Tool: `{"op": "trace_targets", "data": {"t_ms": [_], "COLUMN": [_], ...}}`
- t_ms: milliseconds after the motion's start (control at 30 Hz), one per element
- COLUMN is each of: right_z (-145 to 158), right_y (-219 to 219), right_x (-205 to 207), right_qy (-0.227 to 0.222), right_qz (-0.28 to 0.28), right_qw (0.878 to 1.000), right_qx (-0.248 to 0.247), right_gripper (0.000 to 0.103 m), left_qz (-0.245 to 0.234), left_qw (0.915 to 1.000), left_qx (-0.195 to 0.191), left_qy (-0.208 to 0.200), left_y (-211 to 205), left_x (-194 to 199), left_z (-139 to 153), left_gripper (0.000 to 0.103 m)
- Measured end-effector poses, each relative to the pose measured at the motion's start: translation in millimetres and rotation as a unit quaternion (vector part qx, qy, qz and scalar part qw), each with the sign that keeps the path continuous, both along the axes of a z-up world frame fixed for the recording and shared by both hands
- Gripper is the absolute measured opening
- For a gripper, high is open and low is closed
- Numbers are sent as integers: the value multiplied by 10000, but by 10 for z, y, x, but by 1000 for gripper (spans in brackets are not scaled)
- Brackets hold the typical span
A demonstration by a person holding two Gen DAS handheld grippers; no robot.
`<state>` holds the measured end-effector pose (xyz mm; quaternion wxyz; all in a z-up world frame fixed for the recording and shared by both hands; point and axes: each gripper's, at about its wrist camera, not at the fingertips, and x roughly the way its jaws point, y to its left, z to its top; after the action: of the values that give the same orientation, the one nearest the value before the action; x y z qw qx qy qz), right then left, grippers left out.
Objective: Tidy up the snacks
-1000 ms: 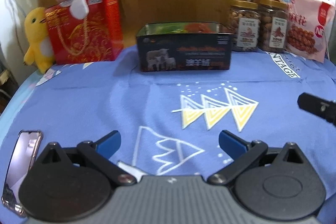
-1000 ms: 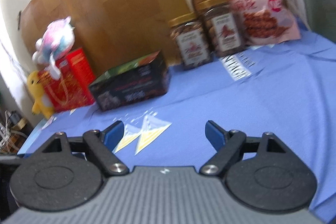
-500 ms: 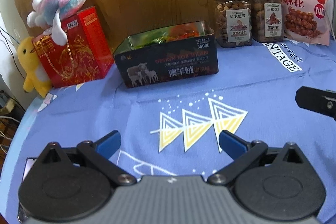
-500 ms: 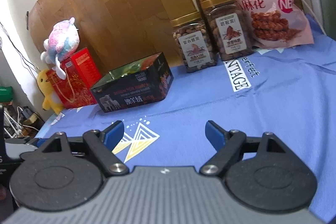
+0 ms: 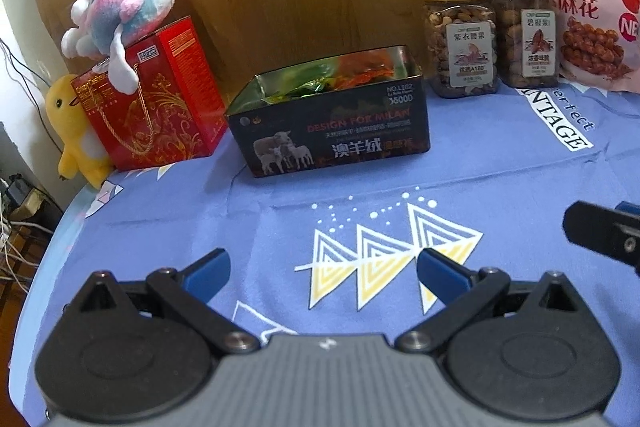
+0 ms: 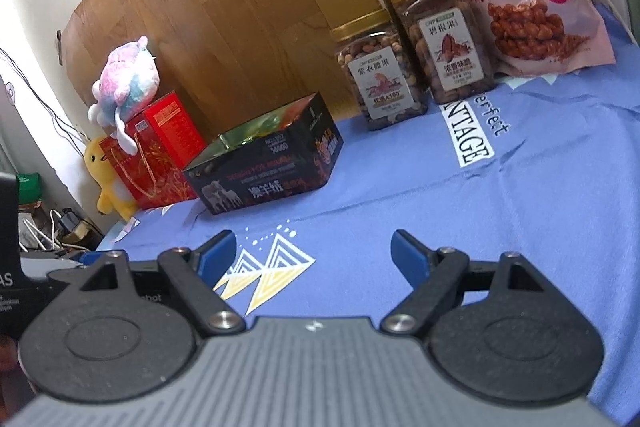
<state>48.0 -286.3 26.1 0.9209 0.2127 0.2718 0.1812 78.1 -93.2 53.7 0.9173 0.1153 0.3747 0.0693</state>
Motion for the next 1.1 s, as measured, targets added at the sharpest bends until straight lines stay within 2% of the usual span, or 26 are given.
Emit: {"op": "trace_targets", "data": {"t_ms": [400,800,1100], "right_z": [20,77,177], "right_y": [43,260,478], "right_x": [-16,-7,-35], "right_qy": [33,20,-40], "right_qz": [-84,-11,-45], "right_qw": [9999,9999,9991], "right_qx": [145,-151,-410], "right_gripper": [86,86,86], "left_qz": [-4,-35,9], "left_qw": [10000,9984,9965], "left_qx": [-85,-568,-836], "left_qy": [41,75,80], "left_y": [104,381,669], "left_x": [-37,-43,-69], "left_z": [-21,54,-8], "left_gripper": [103,103,103]}}
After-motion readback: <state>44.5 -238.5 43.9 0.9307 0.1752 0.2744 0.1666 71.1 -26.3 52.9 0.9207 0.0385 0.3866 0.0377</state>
